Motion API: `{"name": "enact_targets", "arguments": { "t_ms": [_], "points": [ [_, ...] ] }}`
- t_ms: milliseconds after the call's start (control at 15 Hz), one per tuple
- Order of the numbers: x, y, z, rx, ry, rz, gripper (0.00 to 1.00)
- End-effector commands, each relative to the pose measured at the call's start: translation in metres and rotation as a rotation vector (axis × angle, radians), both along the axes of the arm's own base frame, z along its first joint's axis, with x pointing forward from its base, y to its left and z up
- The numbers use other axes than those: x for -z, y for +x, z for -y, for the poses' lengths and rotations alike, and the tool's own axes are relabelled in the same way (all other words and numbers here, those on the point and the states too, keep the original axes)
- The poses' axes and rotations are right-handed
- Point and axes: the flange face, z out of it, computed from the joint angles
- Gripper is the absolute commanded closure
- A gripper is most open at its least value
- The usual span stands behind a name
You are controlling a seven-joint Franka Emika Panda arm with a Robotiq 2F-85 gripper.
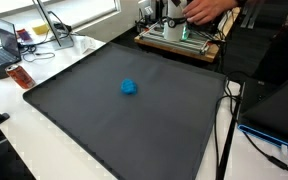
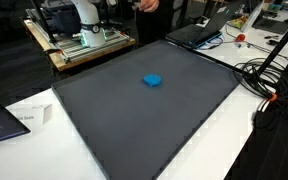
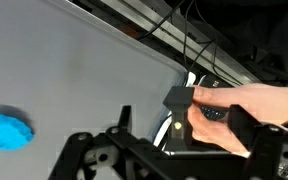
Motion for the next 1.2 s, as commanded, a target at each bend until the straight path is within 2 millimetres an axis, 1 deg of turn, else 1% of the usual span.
{"name": "enact_targets", "arguments": {
  "t_ms": [0, 267, 600, 667, 733, 867, 1133],
  "points": [
    [-0.011, -0.006, 0.005, -0.031, 0.055, -0.003, 0.34],
    [-0.015, -0.006, 0.008, -0.041, 0.061, -0.010, 0.64],
    [-0.017, -0.005, 0.011, -0.046, 0.061, -0.016, 0.97],
    [-0.017, -0.005, 0.012, -0.045, 0.061, -0.016, 1.00],
    [-0.017, -0.005, 0.013, -0.045, 0.062, -0.017, 1.00],
    [-0.017, -0.006, 0.014, -0.042, 0.057, -0.015, 0.97],
    [-0.024, 0.004, 0.018, 0.005, 0.013, 0.030, 0.97]
  ]
}}
